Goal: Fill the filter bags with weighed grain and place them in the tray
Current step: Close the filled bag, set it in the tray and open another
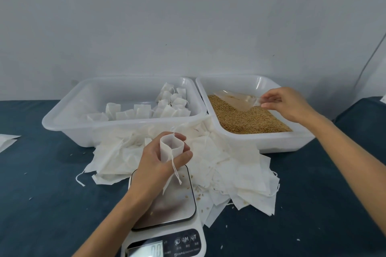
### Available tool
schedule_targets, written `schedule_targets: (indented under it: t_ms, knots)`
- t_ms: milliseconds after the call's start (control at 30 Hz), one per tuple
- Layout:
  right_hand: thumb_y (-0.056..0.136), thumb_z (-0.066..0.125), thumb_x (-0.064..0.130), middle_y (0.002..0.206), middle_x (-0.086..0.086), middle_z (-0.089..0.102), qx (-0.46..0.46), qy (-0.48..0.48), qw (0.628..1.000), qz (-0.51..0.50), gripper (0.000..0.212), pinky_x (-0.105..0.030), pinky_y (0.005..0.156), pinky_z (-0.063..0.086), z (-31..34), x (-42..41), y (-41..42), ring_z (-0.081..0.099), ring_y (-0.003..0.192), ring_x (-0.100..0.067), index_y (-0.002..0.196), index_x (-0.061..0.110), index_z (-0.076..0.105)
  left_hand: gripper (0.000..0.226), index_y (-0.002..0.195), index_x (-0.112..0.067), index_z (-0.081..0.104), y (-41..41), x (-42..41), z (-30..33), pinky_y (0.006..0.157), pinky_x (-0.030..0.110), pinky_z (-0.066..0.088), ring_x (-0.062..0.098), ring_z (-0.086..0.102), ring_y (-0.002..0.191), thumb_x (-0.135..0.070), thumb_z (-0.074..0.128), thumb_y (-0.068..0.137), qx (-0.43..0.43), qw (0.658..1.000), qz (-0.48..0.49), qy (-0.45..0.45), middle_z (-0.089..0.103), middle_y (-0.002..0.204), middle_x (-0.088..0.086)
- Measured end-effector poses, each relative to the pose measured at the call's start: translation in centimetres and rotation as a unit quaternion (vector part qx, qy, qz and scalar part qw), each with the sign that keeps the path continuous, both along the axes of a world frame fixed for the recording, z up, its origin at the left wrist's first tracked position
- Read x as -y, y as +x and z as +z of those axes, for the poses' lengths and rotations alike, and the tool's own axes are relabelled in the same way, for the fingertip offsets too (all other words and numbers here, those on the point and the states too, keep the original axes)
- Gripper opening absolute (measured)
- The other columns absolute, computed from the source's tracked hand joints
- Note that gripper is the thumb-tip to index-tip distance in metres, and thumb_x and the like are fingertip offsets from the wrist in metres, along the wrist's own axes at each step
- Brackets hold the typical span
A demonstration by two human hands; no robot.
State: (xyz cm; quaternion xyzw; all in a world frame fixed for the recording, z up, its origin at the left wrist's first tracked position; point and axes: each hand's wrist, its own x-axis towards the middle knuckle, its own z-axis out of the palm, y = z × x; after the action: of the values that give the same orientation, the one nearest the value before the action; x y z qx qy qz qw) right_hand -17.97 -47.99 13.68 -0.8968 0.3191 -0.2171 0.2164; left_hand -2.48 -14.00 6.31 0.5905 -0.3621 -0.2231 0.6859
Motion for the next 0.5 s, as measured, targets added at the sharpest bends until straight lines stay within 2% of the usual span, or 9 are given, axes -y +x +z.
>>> schedule_targets:
  t_ms: [100,167,300,400,500]
  knots:
    - [0.090,0.073,0.012,0.106,0.010,0.074,0.033,0.022,0.996,0.086,0.020,-0.016,0.094,0.047,1.4,-3.5,0.3,0.067,0.100,0.002,0.110,0.018,0.070,0.030,0.107,-0.008,0.069,-0.1,0.0,0.0,0.074,0.020,0.056,0.015,0.071,0.085,-0.009,0.085,0.081,0.004,1.000,-0.005,0.001,0.075,0.090,0.002]
    - [0.091,0.073,0.009,0.102,0.013,0.074,0.043,0.032,0.988,0.141,0.017,-0.012,0.091,0.050,2.1,-5.8,0.6,0.068,0.102,0.003,0.104,0.021,0.072,0.033,0.107,-0.009,0.069,0.0,0.0,0.0,0.073,0.019,0.056,0.013,0.071,0.084,-0.017,0.081,0.077,0.001,1.000,0.000,-0.005,0.075,0.090,0.003]
    - [0.091,0.073,0.016,0.106,0.022,0.072,-0.001,-0.031,0.975,0.219,0.020,-0.007,0.093,0.042,3.4,-9.5,1.1,0.063,0.106,0.006,0.109,0.024,0.073,0.031,0.107,-0.014,0.069,0.2,0.0,-0.1,0.074,0.023,0.055,0.014,0.073,0.086,-0.019,0.082,0.079,0.007,1.000,0.008,0.014,0.076,0.092,0.003]
    - [0.088,0.076,0.016,0.104,0.025,0.073,-0.018,-0.053,0.969,0.240,0.023,-0.003,0.092,0.039,4.4,-11.2,1.2,0.062,0.105,0.011,0.107,0.028,0.074,0.031,0.108,-0.018,0.071,0.1,-0.2,-0.1,0.083,0.033,0.058,0.013,0.075,0.093,-0.021,0.081,0.079,0.009,0.999,0.015,0.030,0.078,0.096,-0.002]
    - [0.086,0.077,0.017,0.099,0.025,0.070,-0.013,-0.124,0.964,0.236,0.024,0.001,0.089,0.026,5.0,-12.0,1.4,0.053,0.097,0.018,0.105,0.031,0.074,0.032,0.112,-0.021,0.070,0.0,-0.2,0.1,0.094,0.042,0.058,0.013,0.074,0.098,-0.018,0.081,0.082,0.011,0.999,0.017,0.034,0.078,0.100,-0.002]
